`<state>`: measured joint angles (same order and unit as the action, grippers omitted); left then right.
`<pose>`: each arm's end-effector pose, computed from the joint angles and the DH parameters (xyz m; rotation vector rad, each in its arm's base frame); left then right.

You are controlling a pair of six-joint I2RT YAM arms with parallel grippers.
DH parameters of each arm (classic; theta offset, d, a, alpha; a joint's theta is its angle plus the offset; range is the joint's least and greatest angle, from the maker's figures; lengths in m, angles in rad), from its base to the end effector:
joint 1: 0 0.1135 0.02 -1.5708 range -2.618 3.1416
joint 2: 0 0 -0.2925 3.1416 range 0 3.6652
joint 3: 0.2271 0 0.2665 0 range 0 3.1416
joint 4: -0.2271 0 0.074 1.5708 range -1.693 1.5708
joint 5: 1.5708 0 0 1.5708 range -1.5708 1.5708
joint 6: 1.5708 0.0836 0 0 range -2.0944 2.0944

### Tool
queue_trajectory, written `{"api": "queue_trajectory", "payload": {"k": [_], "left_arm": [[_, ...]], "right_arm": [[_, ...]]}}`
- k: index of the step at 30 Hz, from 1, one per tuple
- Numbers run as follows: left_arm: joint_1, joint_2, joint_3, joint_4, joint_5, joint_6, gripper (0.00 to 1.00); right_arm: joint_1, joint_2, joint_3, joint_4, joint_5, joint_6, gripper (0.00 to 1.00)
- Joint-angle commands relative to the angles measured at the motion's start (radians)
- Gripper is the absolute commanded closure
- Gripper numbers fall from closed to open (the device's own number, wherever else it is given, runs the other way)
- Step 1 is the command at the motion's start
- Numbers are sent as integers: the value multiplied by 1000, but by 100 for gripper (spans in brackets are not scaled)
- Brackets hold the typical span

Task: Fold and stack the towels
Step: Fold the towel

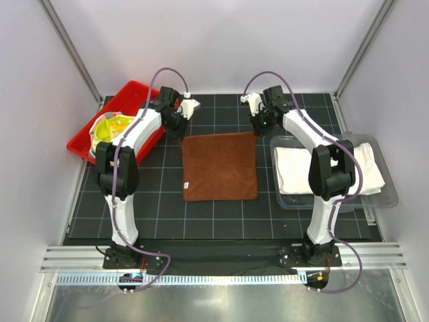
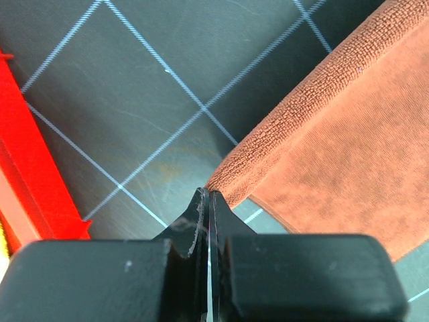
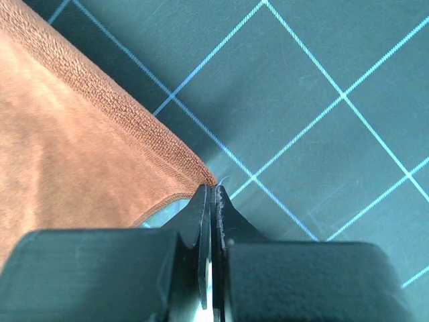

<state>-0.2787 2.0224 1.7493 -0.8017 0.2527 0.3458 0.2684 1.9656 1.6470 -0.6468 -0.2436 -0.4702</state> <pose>0.4630 -0.1542 0.2281 0.8857 2.4691 -0.3106 0.4634 0.1484 0.2316 -0.9945 2.3038 0.2265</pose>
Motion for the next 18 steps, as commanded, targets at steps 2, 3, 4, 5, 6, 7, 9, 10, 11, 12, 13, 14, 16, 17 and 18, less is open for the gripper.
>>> {"api": "queue_trajectory", "payload": {"k": [2, 3, 4, 5, 6, 7, 9, 10, 11, 12, 13, 14, 16, 17, 18], "left_arm": [[-30, -91, -54, 38, -53, -22, 100], [-34, -115, -82, 45, -65, -24, 100], [-39, -128, -92, 45, -72, -25, 100], [-43, -142, -105, 53, -73, -30, 100], [-43, -163, -114, 53, -76, -31, 100], [-47, -178, -122, 58, -81, -31, 100], [-57, -212, -154, 67, -99, -33, 100], [-60, -221, -168, 71, -105, -36, 100], [-62, -232, -187, 79, -113, -37, 100], [-66, -250, -200, 85, -121, -47, 100], [-68, -258, -211, 90, -124, -47, 100], [-70, -266, -232, 93, -125, -50, 100], [-74, -293, -254, 107, -128, -56, 100], [-76, -301, -269, 111, -133, -59, 100], [-77, -310, -292, 124, -132, -60, 100]], "right_arm": [[2, -115, -73, 75, 33, 36, 99], [6, -137, -97, 79, 33, 41, 99], [8, -145, -110, 82, 33, 44, 99], [11, -155, -121, 88, 33, 56, 99], [15, -172, -148, 91, 38, 61, 99], [18, -181, -162, 99, 47, 70, 99], [22, -218, -211, 114, 58, 96, 99], [28, -234, -231, 122, 59, 105, 99], [29, -247, -268, 143, 59, 119, 99], [34, -275, -285, 151, 56, 125, 99], [41, -287, -300, 167, 64, 131, 99], [45, -300, -326, 171, 64, 139, 99], [55, -333, -348, 180, 70, 153, 99], [61, -344, -366, 188, 75, 156, 99], [64, -355, -375, 187, 76, 165, 99]]}}
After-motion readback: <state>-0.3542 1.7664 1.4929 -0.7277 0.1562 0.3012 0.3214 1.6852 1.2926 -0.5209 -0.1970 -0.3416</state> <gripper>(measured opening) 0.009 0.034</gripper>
